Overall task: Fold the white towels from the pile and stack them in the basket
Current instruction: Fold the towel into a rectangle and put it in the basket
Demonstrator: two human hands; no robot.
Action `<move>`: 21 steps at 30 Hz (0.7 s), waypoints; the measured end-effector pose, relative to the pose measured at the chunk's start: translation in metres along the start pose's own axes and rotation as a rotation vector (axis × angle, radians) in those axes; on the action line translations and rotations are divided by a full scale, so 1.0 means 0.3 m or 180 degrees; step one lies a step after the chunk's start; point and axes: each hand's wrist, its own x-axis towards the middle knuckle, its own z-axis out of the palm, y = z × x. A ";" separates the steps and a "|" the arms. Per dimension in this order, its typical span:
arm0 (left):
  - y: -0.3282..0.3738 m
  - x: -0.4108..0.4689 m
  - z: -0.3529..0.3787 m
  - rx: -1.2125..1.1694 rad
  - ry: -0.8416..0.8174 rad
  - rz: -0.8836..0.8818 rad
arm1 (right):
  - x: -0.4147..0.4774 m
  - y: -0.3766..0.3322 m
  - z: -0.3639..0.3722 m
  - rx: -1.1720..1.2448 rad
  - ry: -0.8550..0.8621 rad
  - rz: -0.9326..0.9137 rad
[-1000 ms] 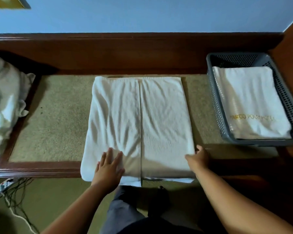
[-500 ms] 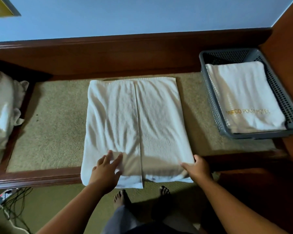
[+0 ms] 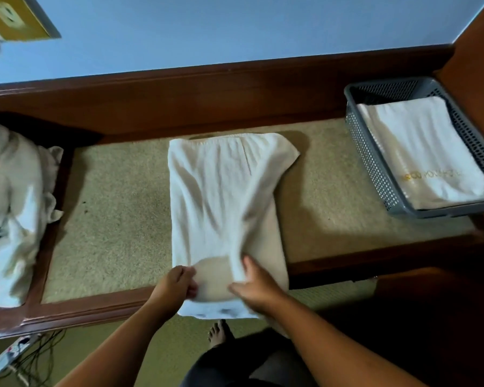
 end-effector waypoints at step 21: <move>-0.021 -0.035 -0.037 0.1014 -0.0055 0.0153 | -0.103 0.379 0.149 -0.2058 0.0064 0.0476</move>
